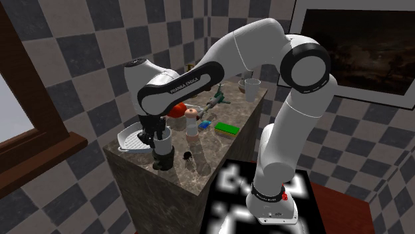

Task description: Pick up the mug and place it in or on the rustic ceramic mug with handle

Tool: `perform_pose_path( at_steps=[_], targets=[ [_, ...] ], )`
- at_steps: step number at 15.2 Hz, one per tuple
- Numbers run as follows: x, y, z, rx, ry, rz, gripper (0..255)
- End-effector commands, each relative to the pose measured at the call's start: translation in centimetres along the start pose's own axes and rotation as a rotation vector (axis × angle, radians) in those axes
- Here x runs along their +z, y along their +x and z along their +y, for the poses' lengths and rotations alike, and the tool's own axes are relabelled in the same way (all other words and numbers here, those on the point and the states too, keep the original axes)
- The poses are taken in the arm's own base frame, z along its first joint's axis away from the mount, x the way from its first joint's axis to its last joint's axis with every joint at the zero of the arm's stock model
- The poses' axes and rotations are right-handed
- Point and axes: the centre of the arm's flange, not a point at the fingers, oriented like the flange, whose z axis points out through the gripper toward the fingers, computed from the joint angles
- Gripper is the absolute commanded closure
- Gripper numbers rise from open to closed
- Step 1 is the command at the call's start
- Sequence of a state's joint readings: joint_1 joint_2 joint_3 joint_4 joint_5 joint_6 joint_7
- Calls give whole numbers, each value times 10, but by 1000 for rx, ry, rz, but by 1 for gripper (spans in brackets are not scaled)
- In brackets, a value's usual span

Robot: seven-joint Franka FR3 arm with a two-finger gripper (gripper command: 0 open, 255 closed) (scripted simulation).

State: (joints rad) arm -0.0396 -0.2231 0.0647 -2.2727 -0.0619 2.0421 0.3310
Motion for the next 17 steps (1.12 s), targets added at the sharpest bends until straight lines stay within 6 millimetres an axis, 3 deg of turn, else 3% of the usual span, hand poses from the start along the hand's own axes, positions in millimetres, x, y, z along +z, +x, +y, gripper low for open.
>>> perform_pose_path(
  at_steps=[1, 5, 9, 17],
  targets=[
    [0, 0, 0, 0, 0, 0, 0],
    [0, 0, 0, 0, 0, 0, 0],
    [-50, 0, 0, 0, 0, 0, 0],
    [-50, 0, 0, 0, 0, 0, 0]
  ],
)
